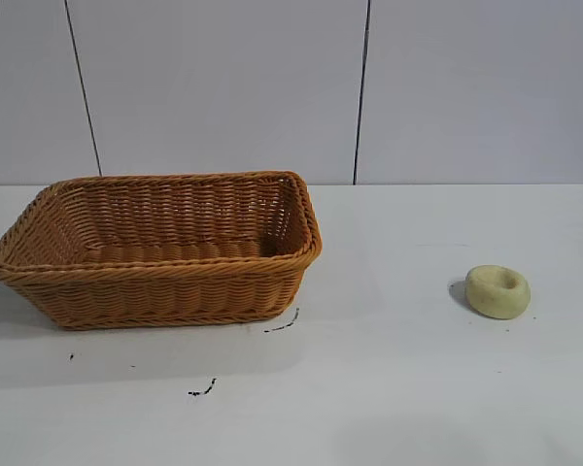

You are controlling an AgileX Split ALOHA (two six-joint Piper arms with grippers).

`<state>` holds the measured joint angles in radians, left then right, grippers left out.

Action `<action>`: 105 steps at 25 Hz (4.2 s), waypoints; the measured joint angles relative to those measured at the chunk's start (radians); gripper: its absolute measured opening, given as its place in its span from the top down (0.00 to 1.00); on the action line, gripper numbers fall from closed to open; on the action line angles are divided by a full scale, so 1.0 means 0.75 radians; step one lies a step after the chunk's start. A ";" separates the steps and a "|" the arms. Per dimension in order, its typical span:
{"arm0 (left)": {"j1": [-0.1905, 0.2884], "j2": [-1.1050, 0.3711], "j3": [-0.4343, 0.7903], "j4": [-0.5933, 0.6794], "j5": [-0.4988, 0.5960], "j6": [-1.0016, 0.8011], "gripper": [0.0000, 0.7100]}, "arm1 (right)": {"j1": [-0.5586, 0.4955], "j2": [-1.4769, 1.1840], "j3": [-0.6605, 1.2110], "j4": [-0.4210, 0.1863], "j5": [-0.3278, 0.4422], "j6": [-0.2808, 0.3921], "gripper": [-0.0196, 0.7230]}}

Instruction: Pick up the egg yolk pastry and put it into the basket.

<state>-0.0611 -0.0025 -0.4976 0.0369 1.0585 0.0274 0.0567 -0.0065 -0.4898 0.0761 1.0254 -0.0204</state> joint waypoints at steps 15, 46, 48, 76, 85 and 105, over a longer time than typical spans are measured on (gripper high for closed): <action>0.000 0.000 0.000 0.000 0.000 0.000 0.02 | 0.000 0.155 -0.055 0.010 0.002 0.000 0.05; 0.000 0.000 0.000 0.000 0.000 0.000 0.02 | 0.007 2.556 -1.328 -0.017 -0.044 -0.010 0.04; 0.000 0.000 0.000 0.000 0.000 0.000 0.02 | 0.030 2.601 -1.351 -0.035 -0.047 -0.012 0.04; 0.000 0.000 0.000 0.000 0.000 0.000 0.02 | 0.084 2.972 -1.358 -0.102 -0.160 0.002 0.40; 0.000 0.000 0.000 0.000 0.000 0.000 0.02 | 0.084 2.898 -1.420 -0.116 -0.077 0.000 0.71; 0.000 0.000 0.000 0.000 0.000 0.000 0.02 | 0.328 2.790 -2.100 -0.110 0.246 -0.010 0.71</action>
<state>-0.0611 -0.0025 -0.4976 0.0369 1.0585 0.0274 0.3025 2.0860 -2.0648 -0.0064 1.2099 -0.0280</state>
